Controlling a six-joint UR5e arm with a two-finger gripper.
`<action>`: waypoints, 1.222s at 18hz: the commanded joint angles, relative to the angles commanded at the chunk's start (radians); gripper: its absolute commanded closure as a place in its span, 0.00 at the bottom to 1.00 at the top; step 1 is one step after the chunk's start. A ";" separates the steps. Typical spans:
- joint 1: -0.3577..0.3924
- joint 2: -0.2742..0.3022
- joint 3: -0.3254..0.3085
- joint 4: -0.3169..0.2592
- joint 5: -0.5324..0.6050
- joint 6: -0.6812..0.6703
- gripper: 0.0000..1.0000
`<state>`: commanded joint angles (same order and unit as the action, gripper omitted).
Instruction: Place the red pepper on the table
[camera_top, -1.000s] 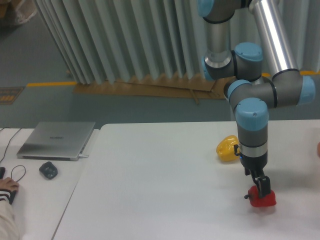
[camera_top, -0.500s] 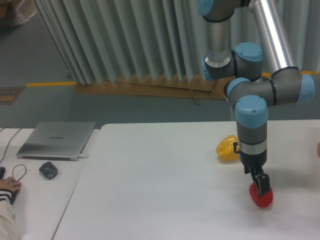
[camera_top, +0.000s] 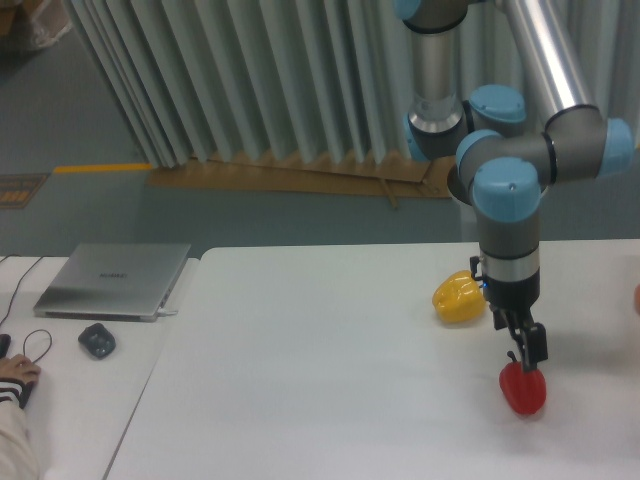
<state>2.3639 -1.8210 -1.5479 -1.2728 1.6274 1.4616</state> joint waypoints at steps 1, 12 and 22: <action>0.000 0.014 0.011 -0.038 0.006 0.023 0.00; -0.014 0.114 0.089 -0.238 -0.003 0.189 0.00; -0.069 0.161 0.074 -0.359 -0.044 0.192 0.00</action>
<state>2.2949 -1.6598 -1.4741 -1.6322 1.5831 1.6536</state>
